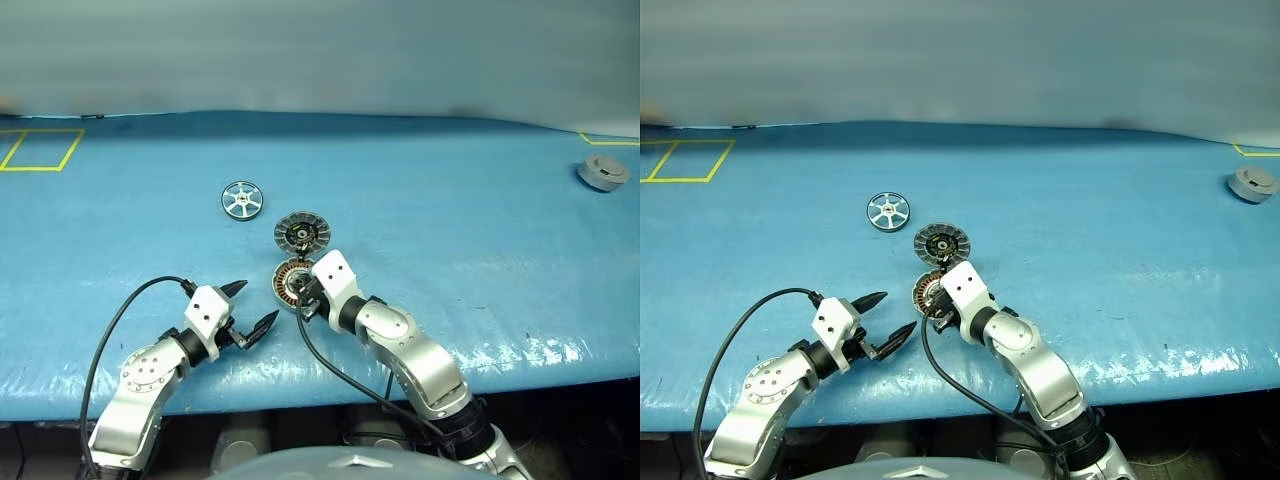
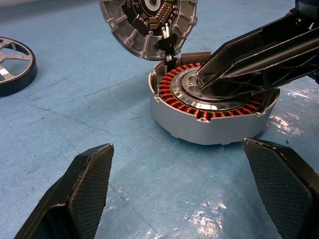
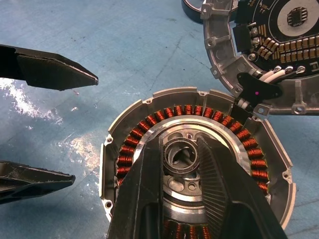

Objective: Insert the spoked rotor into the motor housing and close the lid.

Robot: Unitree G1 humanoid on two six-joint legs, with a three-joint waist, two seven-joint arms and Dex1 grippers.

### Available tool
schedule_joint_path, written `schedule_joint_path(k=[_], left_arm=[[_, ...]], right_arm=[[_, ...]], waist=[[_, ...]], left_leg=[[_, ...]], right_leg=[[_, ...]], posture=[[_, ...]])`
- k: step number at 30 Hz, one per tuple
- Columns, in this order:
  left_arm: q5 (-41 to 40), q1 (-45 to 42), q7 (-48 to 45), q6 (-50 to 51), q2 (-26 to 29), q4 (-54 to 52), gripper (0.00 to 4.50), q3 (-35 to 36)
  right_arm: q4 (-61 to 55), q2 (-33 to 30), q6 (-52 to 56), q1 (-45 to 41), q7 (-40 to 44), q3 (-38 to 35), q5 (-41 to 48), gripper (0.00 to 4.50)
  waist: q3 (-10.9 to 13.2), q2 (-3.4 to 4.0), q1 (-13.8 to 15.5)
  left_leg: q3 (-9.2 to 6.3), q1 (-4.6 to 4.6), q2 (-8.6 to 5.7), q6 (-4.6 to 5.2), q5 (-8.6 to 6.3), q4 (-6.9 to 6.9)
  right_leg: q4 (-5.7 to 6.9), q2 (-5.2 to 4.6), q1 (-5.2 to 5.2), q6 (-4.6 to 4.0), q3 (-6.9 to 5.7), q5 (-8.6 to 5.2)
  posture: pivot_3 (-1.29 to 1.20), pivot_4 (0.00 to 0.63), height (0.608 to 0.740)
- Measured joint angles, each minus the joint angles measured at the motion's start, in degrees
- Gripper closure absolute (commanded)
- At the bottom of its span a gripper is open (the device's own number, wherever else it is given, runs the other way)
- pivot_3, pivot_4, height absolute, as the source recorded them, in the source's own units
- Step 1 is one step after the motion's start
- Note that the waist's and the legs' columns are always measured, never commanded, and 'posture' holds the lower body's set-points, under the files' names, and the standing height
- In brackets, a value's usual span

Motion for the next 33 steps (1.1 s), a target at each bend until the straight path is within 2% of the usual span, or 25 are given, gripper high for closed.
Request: schedule_joint_path(k=[5,6,7,9,17,20,25,33], left_arm=[[0.0,0.0,0.0,0.0,0.0,0.0,0.0,-0.1],[0.0,0.0,0.0,0.0,-0.1,0.0,0.0,-0.2],[0.0,0.0,0.0,0.0,-0.1,0.0,0.0,-0.2],[0.0,0.0,0.0,0.0,-0.1,0.0,0.0,-0.3],[0.1,0.0,0.1,-0.1,-0.1,0.0,0.0,-0.5],[0.1,0.0,0.1,-0.1,-0.1,0.0,0.0,-0.5],[0.1,-0.2,0.0,-0.1,-0.1,0.1,0.0,-0.5],[0.1,-0.4,0.1,-0.3,-0.1,0.3,0.0,-0.5]], right_arm=[[0.1,0.1,-0.1,0.0,-0.3,0.0,-0.1,3.84],[0.1,0.1,-0.1,0.0,-0.5,0.0,-0.1,3.11],[0.1,0.2,-0.1,0.0,-0.6,0.0,-0.1,2.93],[0.1,0.2,-0.1,0.0,-0.9,-0.3,-0.2,2.27],[-7.3,0.0,5.4,0.2,-0.5,-2.5,2.5,2.27],[-9.9,1.2,9.4,-0.2,-1.1,-3.2,3.6,2.84],[-10.3,1.8,17.8,-4.4,-3.7,-2.9,3.5,4.47],[-9.3,2.1,24.0,-7.6,-5.8,-0.5,2.7,4.47]], waist=[[0.0,0.0,0.0],[0.0,0.0,0.0],[0.0,0.0,0.0],[0.0,0.0,0.0],[0.0,0.01,0.0],[0.0,0.01,-0.1],[0.0,0.01,-0.1],[0.0,0.01,-0.1]], left_leg=[[0.0,0.0,0.01,0.0,0.0,0.04],[-0.01,0.0,0.0,0.0,0.0,0.06],[-0.01,0.0,0.0,0.0,0.0,0.08],[-0.01,0.0,0.0,0.0,0.0,0.09],[-0.02,-0.02,0.01,0.0,0.0,0.06],[-0.02,-0.01,0.02,0.0,0.0,0.07],[-0.02,-0.01,0.03,0.0,0.0,0.1],[-0.03,-0.03,0.0,0.0,0.0,0.03]], right_leg=[[0.0,0.0,0.01,0.02,0.0,0.0],[0.0,0.0,0.01,0.02,0.0,0.0],[0.01,0.0,0.02,0.03,0.0,0.0],[0.01,0.0,0.02,0.03,0.0,0.01],[0.02,0.0,0.0,0.03,0.0,0.01],[0.04,0.01,0.0,0.03,0.0,0.01],[0.04,-0.01,-0.01,0.02,0.0,0.02],[0.03,-0.02,-0.01,-0.07,-0.01,0.05]], posture=[[0.0,0.15,0.74],[0.0,0.15,0.74],[0.0,0.15,0.74],[0.0,0.15,0.74],[0.0,0.15,0.74],[0.0,0.15,0.74],[0.0,0.15,0.74],[0.0,0.15,0.74]])
